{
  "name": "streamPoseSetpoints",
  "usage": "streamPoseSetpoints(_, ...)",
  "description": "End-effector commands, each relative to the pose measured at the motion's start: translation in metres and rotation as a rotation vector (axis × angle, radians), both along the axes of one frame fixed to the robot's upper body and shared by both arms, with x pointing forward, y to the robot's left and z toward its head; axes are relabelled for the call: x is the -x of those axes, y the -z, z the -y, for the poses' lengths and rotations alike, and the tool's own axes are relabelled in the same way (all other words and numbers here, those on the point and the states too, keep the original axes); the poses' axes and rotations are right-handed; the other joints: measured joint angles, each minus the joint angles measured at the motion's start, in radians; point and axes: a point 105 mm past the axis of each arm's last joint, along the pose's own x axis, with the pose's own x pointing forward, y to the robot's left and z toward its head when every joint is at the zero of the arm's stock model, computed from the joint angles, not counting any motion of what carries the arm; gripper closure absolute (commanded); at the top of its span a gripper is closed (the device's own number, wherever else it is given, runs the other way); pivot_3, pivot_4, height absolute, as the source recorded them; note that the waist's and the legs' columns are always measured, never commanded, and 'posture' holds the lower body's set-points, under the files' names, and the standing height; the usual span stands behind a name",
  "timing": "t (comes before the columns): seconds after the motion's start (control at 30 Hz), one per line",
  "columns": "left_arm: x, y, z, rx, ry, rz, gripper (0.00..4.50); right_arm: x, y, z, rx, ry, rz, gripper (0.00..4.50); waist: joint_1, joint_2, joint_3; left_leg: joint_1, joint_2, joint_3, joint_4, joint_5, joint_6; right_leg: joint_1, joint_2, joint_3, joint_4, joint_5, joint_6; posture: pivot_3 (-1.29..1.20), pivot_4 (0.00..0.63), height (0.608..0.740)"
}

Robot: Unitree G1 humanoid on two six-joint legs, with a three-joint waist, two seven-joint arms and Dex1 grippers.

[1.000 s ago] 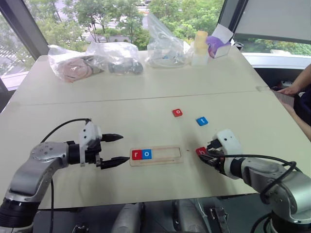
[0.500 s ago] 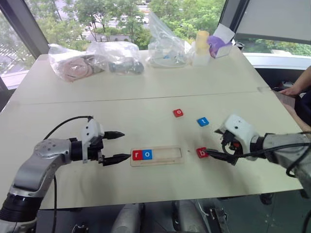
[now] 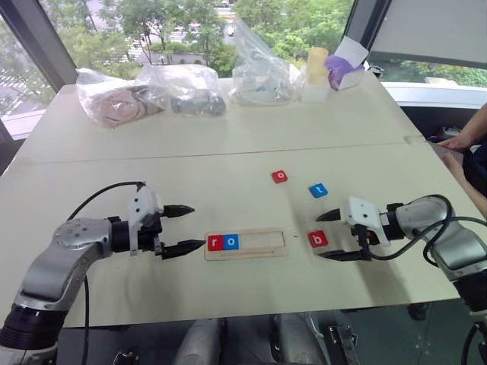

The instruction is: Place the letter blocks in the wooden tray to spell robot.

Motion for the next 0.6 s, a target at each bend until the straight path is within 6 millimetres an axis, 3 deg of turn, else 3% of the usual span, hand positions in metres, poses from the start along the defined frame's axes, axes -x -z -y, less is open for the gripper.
streamPoseSetpoints(0.03, -0.001, -0.014, -0.001, -0.006, 0.000, 0.068, 0.00, -0.005, 0.001, -0.001, 0.017, -0.027, 0.037, 0.03, -0.001, 0.000, 0.000, 0.000, 0.000, 0.000, 0.000, 0.000, 0.000, 0.000, 0.000, 0.000, 0.000, 0.000, 0.000, 0.00, 0.150, 0.740)
streamPoseSetpoints(0.13, -0.001, -0.014, -0.001, -0.008, 0.002, 0.068, 0.00, -0.009, 0.007, 0.001, 0.038, -0.027, 0.051, 0.91, -0.002, 0.000, 0.000, 0.001, 0.000, 0.000, 0.000, 0.000, 0.000, 0.000, 0.000, 0.001, 0.001, 0.000, 0.000, 0.00, 0.150, 0.740)
streamPoseSetpoints(0.27, -0.001, -0.015, -0.002, -0.010, 0.000, 0.067, 0.00, -0.008, 0.005, -0.005, 0.007, -0.036, 0.052, 3.04, -0.001, 0.000, 0.000, 0.004, 0.000, 0.000, 0.000, 0.000, 0.000, 0.004, 0.000, 0.001, 0.001, 0.000, 0.000, 0.00, 0.150, 0.740)
streamPoseSetpoints(0.3, -0.001, -0.014, -0.002, -0.010, -0.001, 0.067, 0.00, -0.007, 0.005, -0.008, -0.001, -0.040, 0.052, 3.39, -0.002, 0.000, 0.000, 0.006, 0.000, 0.000, 0.000, 0.000, 0.000, 0.005, 0.000, 0.001, 0.001, -0.001, -0.003, 0.00, 0.150, 0.740)
streamPoseSetpoints(0.43, -0.001, -0.014, -0.002, -0.011, -0.003, 0.066, 0.00, -0.007, -0.011, -0.025, -0.058, -0.053, 0.095, 3.38, -0.003, 0.000, 0.000, 0.006, 0.000, 0.000, 0.000, 0.000, 0.000, 0.005, 0.000, 0.001, 0.001, -0.002, -0.003, 0.00, 0.150, 0.740)
streamPoseSetpoints(0.6, 0.001, -0.013, -0.001, -0.010, 0.005, 0.059, 0.00, 0.003, -0.037, -0.061, -0.130, -0.092, 0.082, 3.38, -0.001, 0.001, 0.000, 0.005, 0.000, 0.000, 0.000, 0.000, 0.000, 0.004, 0.000, 0.001, 0.001, 0.000, -0.001, 0.00, 0.150, 0.740)
